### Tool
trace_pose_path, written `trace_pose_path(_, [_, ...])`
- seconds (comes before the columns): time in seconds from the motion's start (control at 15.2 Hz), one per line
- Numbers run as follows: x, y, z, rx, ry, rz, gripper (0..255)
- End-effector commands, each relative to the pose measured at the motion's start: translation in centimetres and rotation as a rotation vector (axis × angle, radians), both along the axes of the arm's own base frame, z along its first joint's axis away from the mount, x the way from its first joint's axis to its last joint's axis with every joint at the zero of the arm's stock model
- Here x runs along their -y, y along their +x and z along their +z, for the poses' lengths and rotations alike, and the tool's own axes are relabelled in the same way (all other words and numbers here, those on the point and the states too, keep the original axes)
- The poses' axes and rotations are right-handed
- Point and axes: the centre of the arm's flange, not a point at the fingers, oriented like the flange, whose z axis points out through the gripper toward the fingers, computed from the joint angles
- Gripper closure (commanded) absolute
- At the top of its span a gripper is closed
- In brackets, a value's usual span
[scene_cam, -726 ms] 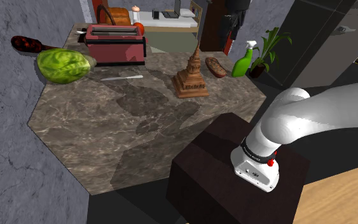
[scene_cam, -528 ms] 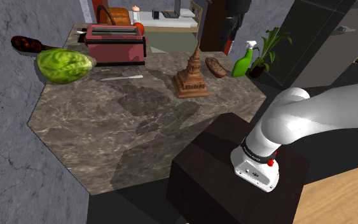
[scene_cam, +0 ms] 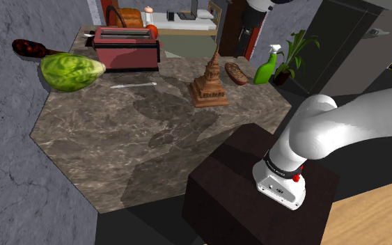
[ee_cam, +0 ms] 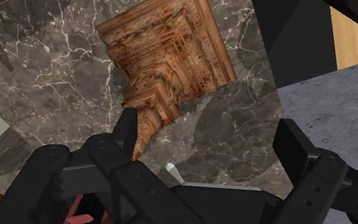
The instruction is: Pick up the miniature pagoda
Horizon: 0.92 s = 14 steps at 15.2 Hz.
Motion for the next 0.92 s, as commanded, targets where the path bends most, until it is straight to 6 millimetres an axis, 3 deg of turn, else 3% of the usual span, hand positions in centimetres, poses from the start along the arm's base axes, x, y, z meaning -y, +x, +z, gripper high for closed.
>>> trace_pose_path(0.0, [1.6, 1.5, -1.4, 0.06, 0.011, 0.107, 0])
trace_pose_path(0.4, [4.7, 6.7, -4.6, 0.211, 0.052, 0.386, 0])
trace_pose_path(0.86, [4.7, 6.7, -8.3, 0.211, 0.052, 0.386, 0])
